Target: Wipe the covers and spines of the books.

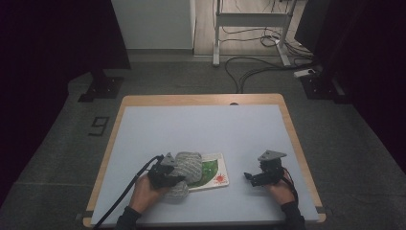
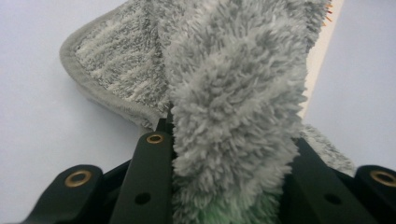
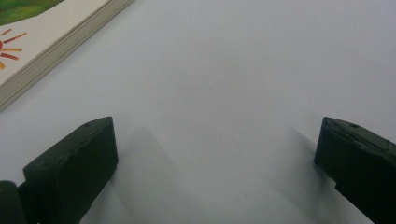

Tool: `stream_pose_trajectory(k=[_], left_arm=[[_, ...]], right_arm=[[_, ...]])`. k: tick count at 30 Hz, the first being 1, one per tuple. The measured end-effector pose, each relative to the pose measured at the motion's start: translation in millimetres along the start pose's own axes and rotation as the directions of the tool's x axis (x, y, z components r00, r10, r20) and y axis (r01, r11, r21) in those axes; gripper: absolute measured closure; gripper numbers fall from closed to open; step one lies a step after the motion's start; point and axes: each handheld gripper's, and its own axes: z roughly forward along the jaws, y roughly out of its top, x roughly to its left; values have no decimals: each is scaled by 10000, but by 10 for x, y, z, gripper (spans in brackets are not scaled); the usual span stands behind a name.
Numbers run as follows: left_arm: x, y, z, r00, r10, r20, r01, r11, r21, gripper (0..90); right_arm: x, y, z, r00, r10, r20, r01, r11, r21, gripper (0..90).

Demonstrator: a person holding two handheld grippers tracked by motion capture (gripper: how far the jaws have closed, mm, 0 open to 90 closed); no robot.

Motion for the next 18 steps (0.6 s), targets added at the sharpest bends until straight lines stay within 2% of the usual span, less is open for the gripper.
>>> stream_pose_trajectory(k=[10, 13, 18], left_arm=[[-47, -98, -57, 9998, -76, 198, 77, 9999, -85, 705], [-68, -98, -54, 10000, 7, 91, -6, 10000, -94, 704], [-61, -74, -38, 9998, -12, 187, 12, 10000, -47, 701]], right_arm=[[1, 0, 0, 10000, 0, 12, 0, 10000, -2, 0], [0, 0, 0, 10000, 1, 11, -1, 10000, 0, 0], [-1, 0, 0, 10000, 4, -2, -4, 10000, 3, 0]])
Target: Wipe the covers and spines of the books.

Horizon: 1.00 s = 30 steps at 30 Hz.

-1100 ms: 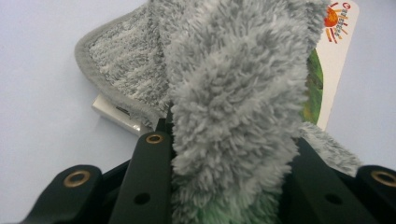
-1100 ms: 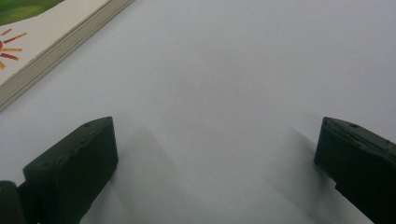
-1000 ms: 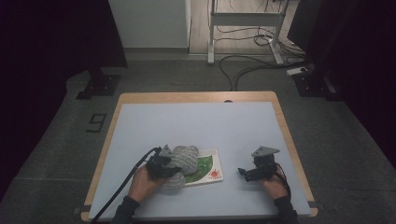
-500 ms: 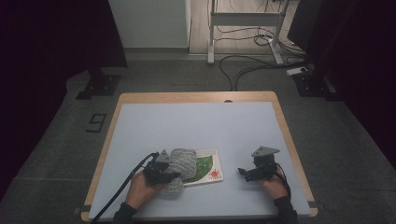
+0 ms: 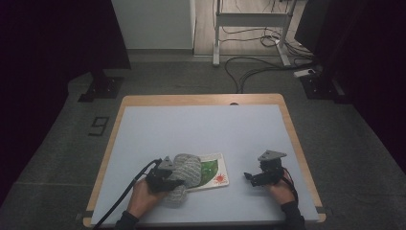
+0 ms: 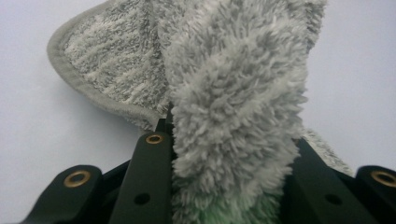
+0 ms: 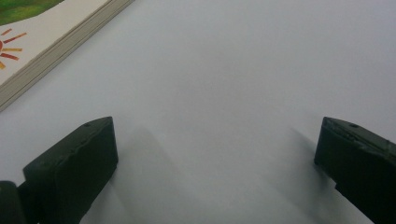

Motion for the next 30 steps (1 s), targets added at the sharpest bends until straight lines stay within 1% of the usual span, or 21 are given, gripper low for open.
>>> stream_pose_trajectory(k=[5, 13, 16, 17, 21, 26, 30], left_arm=[[-44, 65, 53, 9999, 145, -14, -145, 9999, 51, 701], [-131, 224, 189, 9985, 528, 148, -530, 9984, 175, 701], [-166, 288, 242, 9979, 615, 210, -620, 9978, 214, 701], [-176, 314, 264, 9972, 702, 256, -708, 9972, 249, 701], [-214, 389, 337, 9966, 746, 360, -754, 9969, 203, 701], [-260, 490, 425, 9946, 925, 476, -937, 9953, 238, 700], [-301, 565, 500, 9934, 991, 580, -1005, 9947, 207, 700]], right_arm=[[0, 0, 0, 10000, -3, 0, 3, 10000, -2, 0], [0, 0, 0, 10000, 4, 0, -4, 10000, -1, 0], [0, 0, 0, 10000, 1, 0, -1, 10000, -1, 0], [0, 0, 0, 10000, 4, -1, -4, 10000, 1, 0], [0, 0, 0, 10000, 4, -1, -4, 10000, 1, 0], [-1, 0, 0, 10000, 1, -3, -1, 10000, 1, 0], [-1, 0, 0, 10000, 2, -1, -2, 10000, 2, 0]])
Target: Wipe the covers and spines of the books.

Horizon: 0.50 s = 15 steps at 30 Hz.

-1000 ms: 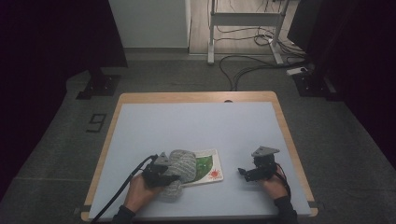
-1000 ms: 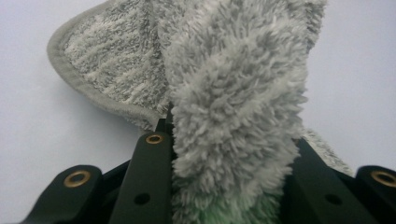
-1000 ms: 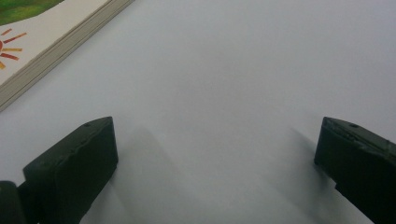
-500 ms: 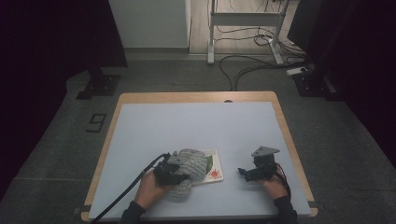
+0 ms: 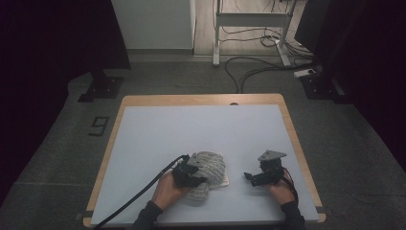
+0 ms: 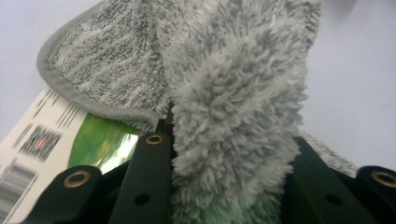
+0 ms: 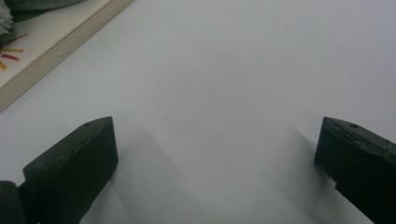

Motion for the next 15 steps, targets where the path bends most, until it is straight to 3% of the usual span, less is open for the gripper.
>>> stream_pose_trajectory(k=[15], left_arm=[[-153, 305, 270, 9982, 502, 320, -502, 9987, 7, 700]], right_arm=[[-1, 0, 0, 10000, 0, -4, 0, 10000, 0, 0]])
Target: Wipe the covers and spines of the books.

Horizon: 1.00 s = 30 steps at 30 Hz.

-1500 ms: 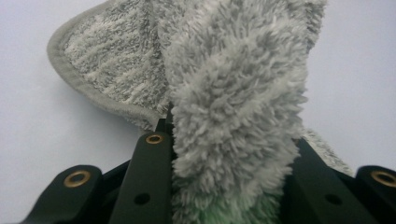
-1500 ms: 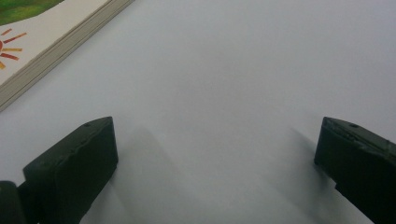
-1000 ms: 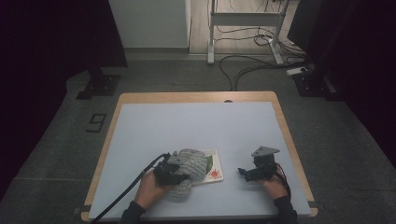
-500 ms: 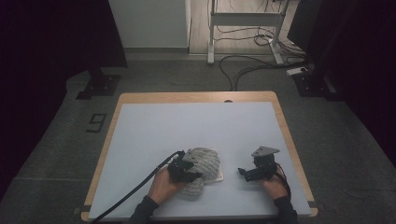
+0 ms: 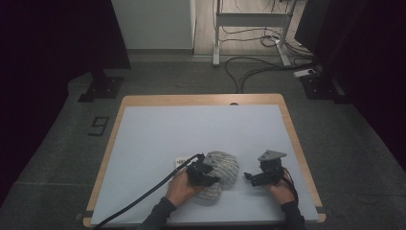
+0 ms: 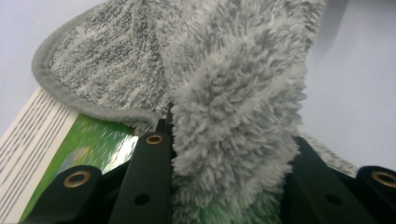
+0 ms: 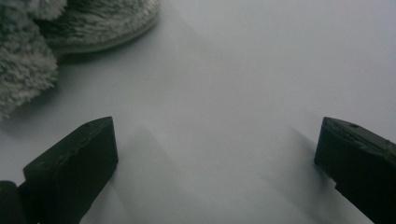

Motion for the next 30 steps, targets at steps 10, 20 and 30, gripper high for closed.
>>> stream_pose_trajectory(k=[10, 20, 30], left_arm=[[-92, 181, 164, 9994, 308, 183, -308, 9995, -12, 700], [-38, 206, 102, 9985, 90, 538, -81, 9998, -177, 699], [-12, 349, -228, 9994, 121, 334, -97, 9975, -706, 699]], right_arm=[[0, 0, 0, 10000, 4, -3, -4, 10000, 0, 0], [0, 0, 0, 10000, -4, -6, 4, 10000, -4, 0], [0, 0, 0, 10000, 12, 3, -12, 10000, -4, 0]])
